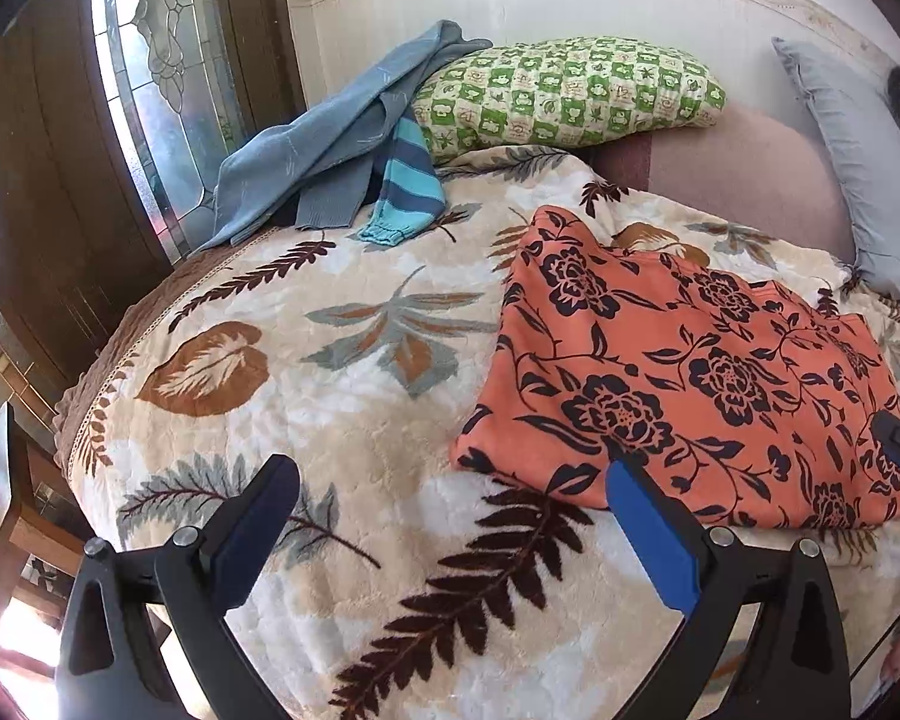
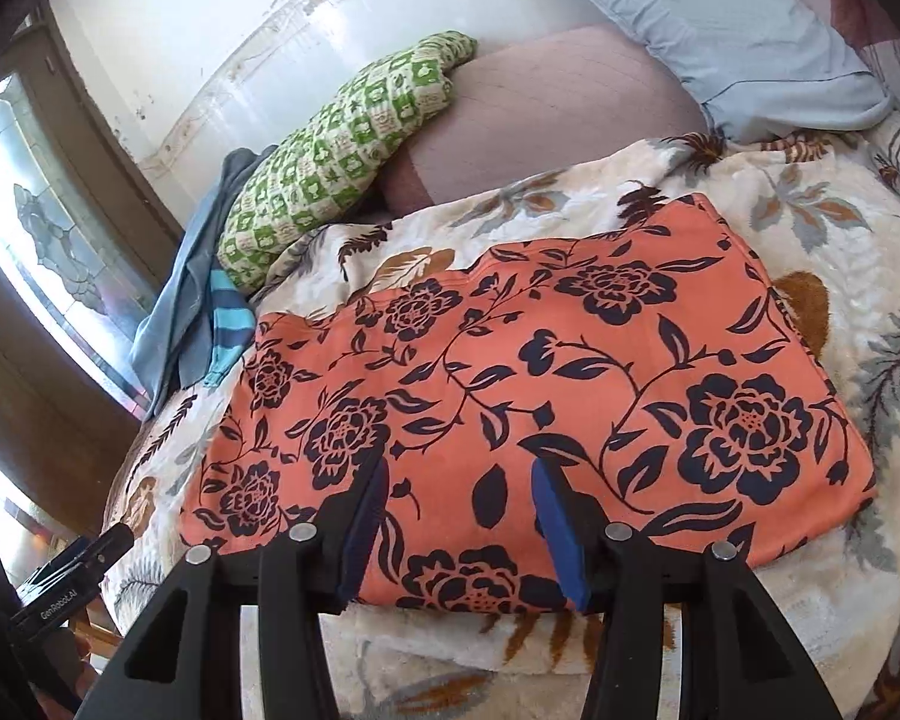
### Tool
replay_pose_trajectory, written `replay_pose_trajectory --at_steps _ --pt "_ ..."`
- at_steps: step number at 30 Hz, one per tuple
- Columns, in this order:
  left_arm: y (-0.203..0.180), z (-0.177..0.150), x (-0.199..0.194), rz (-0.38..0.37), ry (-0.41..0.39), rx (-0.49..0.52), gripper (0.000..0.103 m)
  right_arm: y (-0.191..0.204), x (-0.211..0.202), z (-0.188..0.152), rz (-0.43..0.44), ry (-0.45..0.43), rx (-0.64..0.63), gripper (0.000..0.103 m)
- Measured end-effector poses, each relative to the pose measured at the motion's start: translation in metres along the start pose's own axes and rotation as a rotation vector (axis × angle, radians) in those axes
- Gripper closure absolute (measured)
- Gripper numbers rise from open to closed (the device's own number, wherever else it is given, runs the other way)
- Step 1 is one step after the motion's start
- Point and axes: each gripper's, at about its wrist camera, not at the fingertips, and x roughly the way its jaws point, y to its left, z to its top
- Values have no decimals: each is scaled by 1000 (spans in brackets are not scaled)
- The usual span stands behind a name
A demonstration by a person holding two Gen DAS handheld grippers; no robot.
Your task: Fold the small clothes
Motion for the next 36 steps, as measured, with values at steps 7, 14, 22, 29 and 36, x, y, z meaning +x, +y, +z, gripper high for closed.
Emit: replay_pose_trajectory --at_steps 7,14,22,29,36 --pt "16 -17 27 -5 106 -68 1 12 -1 -6 14 2 -67 43" --pt "2 -10 50 -69 152 -122 1 5 2 0 -7 -2 -51 43" --pt "-21 1 105 -150 228 -177 9 -3 5 6 1 -5 -26 43" --pt "-29 32 128 -194 236 -227 41 -8 4 11 8 -20 -2 43" --pt "-38 38 118 -192 176 -141 78 -18 4 18 15 -41 51 43"
